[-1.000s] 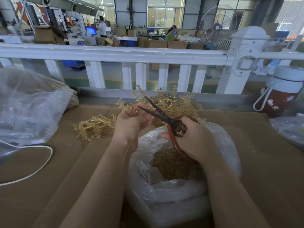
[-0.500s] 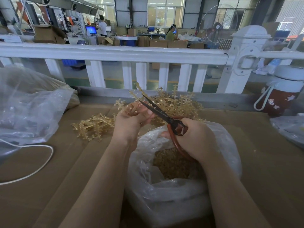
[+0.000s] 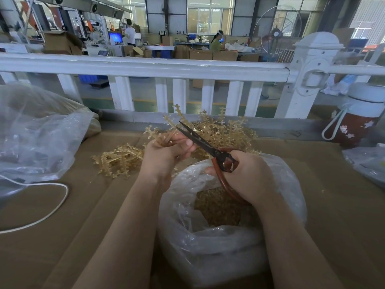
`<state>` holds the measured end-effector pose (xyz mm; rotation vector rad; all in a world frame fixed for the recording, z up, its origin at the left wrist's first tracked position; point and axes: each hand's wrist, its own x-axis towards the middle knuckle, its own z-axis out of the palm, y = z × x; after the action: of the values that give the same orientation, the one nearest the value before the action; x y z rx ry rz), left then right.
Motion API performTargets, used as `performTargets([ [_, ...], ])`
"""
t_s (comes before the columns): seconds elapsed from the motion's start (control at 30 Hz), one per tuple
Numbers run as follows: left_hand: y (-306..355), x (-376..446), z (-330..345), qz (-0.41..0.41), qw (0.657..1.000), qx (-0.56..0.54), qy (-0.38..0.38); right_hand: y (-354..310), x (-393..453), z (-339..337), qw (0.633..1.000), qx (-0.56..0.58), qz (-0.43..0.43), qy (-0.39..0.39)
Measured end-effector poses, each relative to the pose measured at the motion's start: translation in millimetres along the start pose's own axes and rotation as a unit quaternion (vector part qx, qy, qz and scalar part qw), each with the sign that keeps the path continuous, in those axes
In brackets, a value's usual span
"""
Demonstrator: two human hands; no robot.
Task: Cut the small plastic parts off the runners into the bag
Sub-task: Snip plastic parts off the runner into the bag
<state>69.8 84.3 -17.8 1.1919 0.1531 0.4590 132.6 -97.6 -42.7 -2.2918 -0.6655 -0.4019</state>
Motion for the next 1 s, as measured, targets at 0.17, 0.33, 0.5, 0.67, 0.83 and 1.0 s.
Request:
performTargets([
  [0.17, 1.6, -2.1, -0.3, 0.003, 1.0, 0.02, -0.019, 0.3, -0.4, 0.0, 0.999, -0.032, -0.01, 0.01],
  [0.33, 0.1, -2.0, 2.8, 0.007, 0.998, 0.058, -0.038, 0.8, -0.3, 0.7, 0.999, -0.045, -0.014, 0.023],
  [0.5, 0.5, -2.3, 3.4, 0.004, 0.998, 0.057, -0.032, 1.5, -0.5, 1.7, 0.999, -0.036, -0.018, 0.023],
  [0.67, 0.0, -2.6, 4.1, 0.012, 0.998, 0.055, -0.029, 3.1, 0.4, 2.6, 0.999, -0.034, -0.02, 0.02],
  [0.83, -1.4, -2.0, 3.2, 0.034, 0.998, 0.052, -0.031, 3.1, 0.9, 3.4, 0.999, -0.033, -0.014, 0.022],
  [1.0, -4.7, 0.3, 2.0, 0.037, 0.999, 0.035, -0.016, 1.6, 1.1, 1.4, 0.999, -0.036, -0.014, 0.016],
])
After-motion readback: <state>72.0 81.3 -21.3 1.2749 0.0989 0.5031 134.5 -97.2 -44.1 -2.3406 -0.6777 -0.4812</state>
